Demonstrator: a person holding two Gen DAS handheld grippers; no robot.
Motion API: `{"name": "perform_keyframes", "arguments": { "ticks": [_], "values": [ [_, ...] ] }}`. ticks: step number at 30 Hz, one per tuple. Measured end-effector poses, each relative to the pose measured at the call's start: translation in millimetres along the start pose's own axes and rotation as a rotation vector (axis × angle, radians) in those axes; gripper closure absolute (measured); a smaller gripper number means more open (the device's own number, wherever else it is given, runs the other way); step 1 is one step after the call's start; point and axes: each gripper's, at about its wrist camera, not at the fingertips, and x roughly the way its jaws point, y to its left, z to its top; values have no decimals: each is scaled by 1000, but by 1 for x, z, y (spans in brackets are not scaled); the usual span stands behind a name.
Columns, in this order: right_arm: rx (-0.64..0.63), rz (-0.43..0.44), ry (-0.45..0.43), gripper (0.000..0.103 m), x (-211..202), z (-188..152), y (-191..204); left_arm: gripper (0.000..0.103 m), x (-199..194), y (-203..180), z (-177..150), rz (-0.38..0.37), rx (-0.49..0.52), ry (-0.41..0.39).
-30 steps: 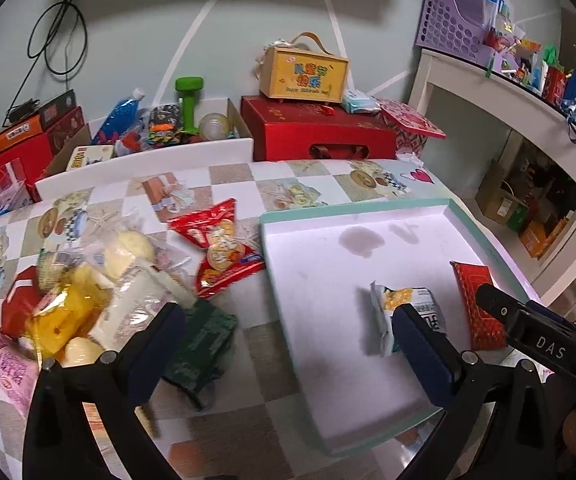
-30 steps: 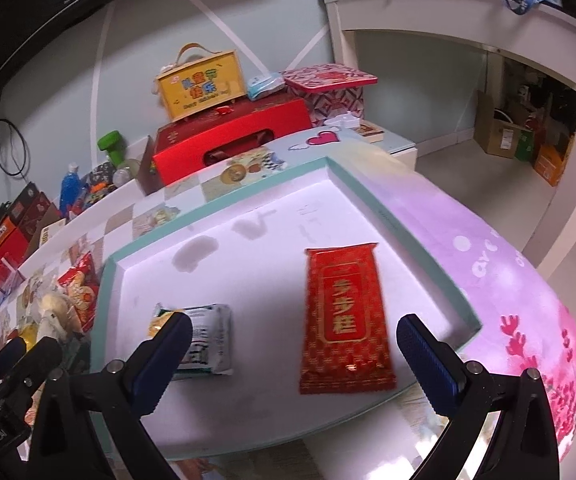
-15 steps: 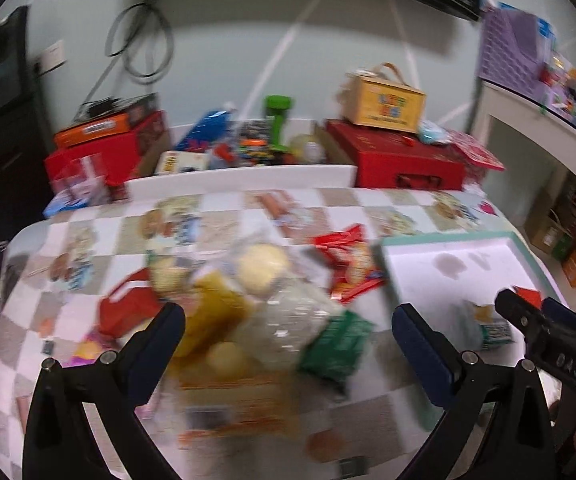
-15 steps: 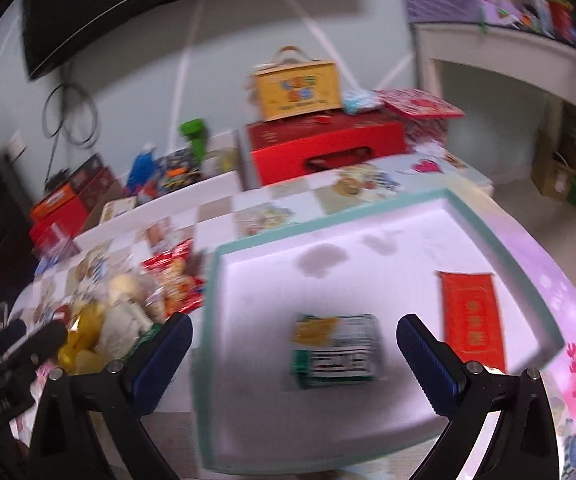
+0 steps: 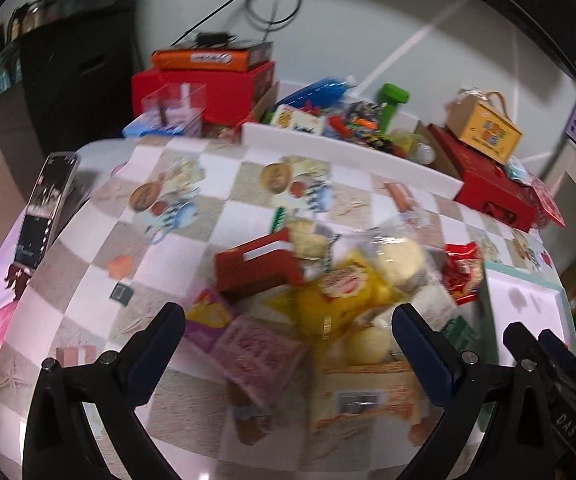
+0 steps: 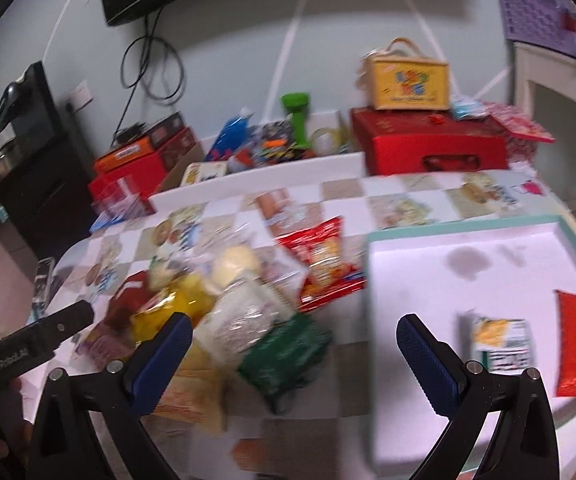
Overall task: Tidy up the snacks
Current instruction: 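Move both tools back from the tray to the snack pile, then grasp the pink-purple snack bag with left tool while right tool grasps yellow bread bag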
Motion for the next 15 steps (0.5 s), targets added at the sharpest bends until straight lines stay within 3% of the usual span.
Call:
{"name": "perform_keyframes", "arguments": {
  "ticks": [15],
  "values": [
    [-102, 56, 184, 0, 44, -30, 65, 0, 52, 46, -11, -3, -141, 142]
  ]
}}
